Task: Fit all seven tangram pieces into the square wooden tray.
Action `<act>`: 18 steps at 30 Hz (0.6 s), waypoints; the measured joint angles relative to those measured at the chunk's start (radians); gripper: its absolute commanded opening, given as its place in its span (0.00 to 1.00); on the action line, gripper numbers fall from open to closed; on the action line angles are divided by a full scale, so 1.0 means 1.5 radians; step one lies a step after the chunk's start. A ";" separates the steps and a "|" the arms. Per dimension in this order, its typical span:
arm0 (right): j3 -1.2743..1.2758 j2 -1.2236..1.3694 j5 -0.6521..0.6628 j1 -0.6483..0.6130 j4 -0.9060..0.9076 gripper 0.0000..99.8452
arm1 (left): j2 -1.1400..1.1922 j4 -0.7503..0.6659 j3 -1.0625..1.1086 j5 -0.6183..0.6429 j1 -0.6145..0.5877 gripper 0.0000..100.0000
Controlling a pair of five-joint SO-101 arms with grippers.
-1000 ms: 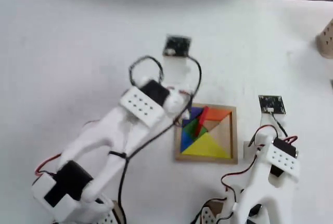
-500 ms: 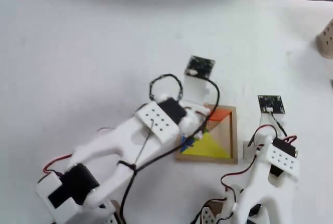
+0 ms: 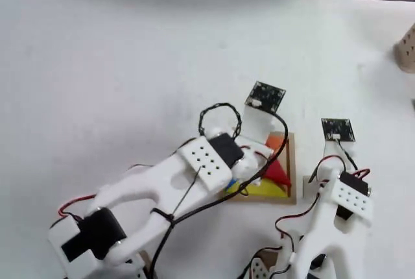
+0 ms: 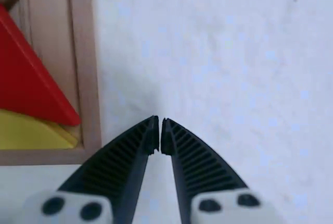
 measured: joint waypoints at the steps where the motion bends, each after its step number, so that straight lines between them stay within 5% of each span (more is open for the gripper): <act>1: 0.000 0.000 0.000 0.000 0.000 0.02 | 0.000 0.000 0.000 0.000 0.000 0.02; 5: 0.000 0.000 0.000 0.000 0.000 0.02 | 0.000 0.000 0.000 0.000 -0.037 0.02; 11: 0.000 0.000 0.000 0.000 -0.005 0.02 | 0.000 -0.009 -0.003 0.000 -0.216 0.02; 18: 0.000 0.000 0.000 0.000 -0.006 0.02 | 0.000 -0.160 0.052 0.000 -0.349 0.02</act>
